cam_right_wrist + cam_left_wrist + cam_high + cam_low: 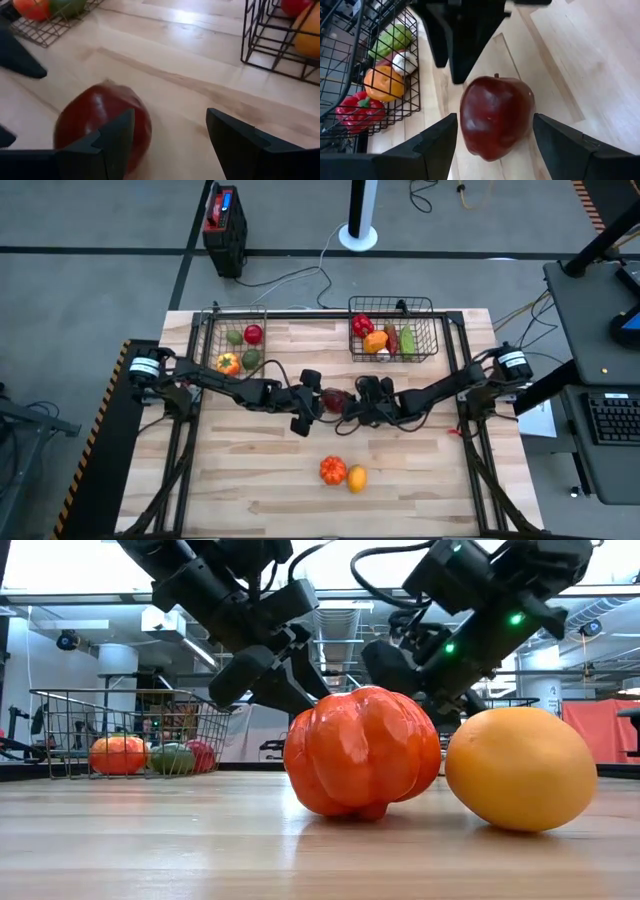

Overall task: Sort produce into baskets
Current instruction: Put the apple into the brown wire basket

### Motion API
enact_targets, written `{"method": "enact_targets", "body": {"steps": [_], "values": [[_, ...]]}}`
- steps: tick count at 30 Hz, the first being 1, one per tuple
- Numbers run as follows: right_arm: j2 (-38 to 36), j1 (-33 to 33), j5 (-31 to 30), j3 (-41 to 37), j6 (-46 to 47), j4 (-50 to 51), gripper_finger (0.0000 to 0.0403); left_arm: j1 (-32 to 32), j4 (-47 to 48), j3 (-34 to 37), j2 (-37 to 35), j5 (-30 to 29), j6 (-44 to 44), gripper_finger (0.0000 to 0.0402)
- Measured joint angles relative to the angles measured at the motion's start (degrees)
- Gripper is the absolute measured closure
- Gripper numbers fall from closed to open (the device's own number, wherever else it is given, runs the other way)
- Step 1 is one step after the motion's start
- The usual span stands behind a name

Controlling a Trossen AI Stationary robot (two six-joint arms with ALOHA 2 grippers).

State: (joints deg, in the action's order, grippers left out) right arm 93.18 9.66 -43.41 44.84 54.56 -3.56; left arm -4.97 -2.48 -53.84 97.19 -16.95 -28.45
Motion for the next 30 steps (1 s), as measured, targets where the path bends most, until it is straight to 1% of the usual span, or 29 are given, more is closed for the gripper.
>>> {"method": "enact_targets", "body": {"steps": [5, 12, 18, 23, 30], "values": [[1.4, -1.6, 0.6, 0.0, -2.8, -4.7, 0.0165, 0.0, 0.1, 0.2, 0.0, 0.0, 0.2, 0.0160], [1.8, -2.9, 3.2, 0.0, -5.5, -5.0, 0.0165, 0.0, 0.4, 0.5, 0.0, 0.0, 0.4, 0.0159], [3.1, -3.4, 5.9, 0.0, -11.1, -8.8, 0.0165, 0.0, 0.6, 0.5, 0.0, 0.0, 0.4, 0.0143], [4.4, -4.4, 9.1, 0.0, -15.2, -12.5, 0.0165, 0.0, 3.5, 0.8, 0.4, 0.0, 0.4, 0.0128], [5.3, -6.0, 12.6, 0.1, -17.4, -14.8, 0.0165, -0.1, 6.0, 0.8, 1.2, 0.0, 1.0, 0.0121]]}}
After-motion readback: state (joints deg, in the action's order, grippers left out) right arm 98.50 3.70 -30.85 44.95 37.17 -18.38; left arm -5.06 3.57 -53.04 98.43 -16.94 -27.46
